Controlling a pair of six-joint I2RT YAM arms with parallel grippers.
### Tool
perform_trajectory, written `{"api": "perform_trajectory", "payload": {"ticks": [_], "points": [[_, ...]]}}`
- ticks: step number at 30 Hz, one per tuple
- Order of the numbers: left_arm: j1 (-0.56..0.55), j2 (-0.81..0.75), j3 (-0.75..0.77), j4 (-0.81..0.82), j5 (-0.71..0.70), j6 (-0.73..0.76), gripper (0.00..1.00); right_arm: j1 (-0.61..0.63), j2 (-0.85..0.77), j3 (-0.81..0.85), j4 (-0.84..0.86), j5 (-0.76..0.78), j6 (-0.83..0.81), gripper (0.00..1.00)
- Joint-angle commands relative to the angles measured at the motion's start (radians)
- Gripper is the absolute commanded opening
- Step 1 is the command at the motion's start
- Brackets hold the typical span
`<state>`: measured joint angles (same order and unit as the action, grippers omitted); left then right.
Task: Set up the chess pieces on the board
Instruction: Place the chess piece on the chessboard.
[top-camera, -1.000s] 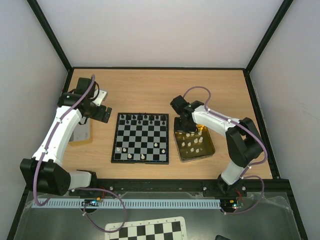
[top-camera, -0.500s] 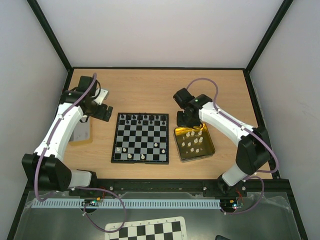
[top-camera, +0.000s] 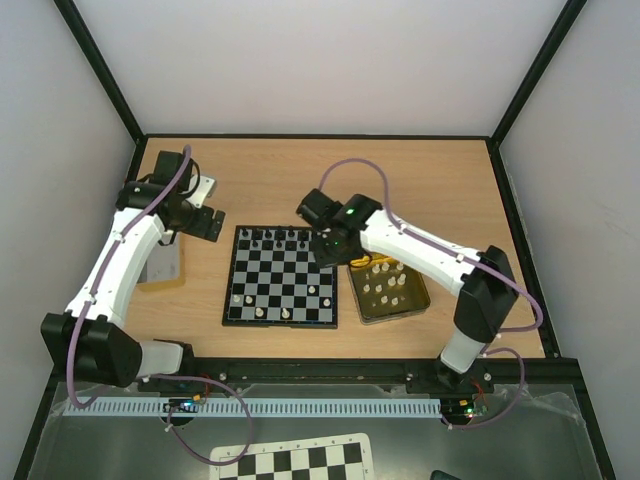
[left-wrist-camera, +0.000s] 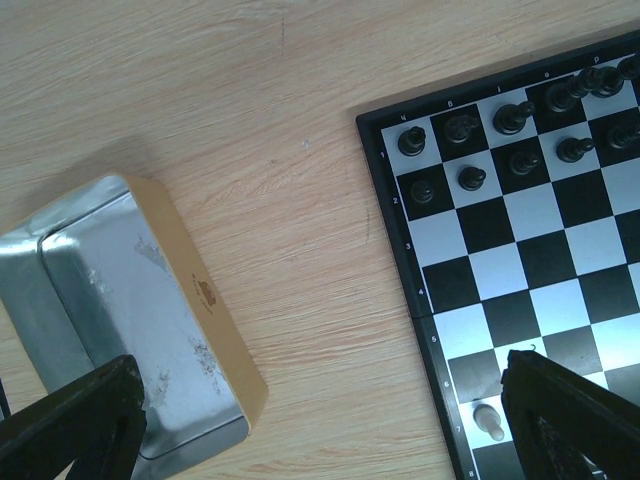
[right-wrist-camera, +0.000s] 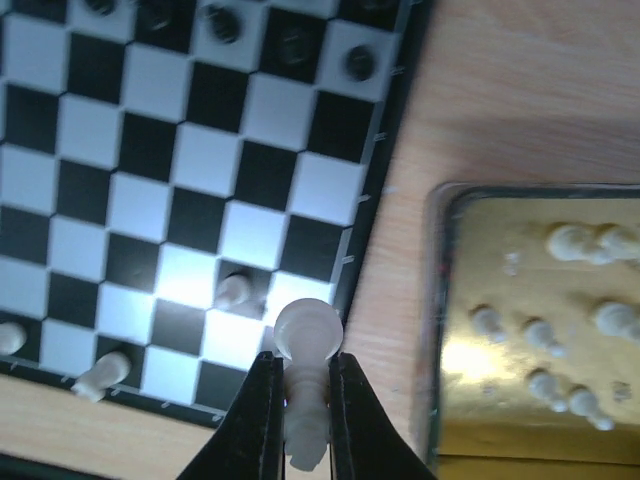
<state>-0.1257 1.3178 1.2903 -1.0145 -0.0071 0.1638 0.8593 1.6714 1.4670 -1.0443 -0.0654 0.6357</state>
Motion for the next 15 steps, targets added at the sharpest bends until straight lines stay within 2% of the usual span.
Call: {"api": "perform_trajectory", "payload": {"ticks": [1,7,15], "points": [[0.000,-0.032,-0.004,0.006,-0.011,-0.017,0.97,0.120,0.077,0.108,-0.091,0.027,0.041,0.02],[0.001,-0.035,-0.010,0.017,-0.014,-0.025,0.97,0.236,0.172,0.244,-0.119,0.022,0.074,0.02],[0.002,-0.049,-0.026,0.028,-0.019,-0.037,0.97,0.289,0.249,0.311,-0.137,0.022,0.075,0.02]]}}
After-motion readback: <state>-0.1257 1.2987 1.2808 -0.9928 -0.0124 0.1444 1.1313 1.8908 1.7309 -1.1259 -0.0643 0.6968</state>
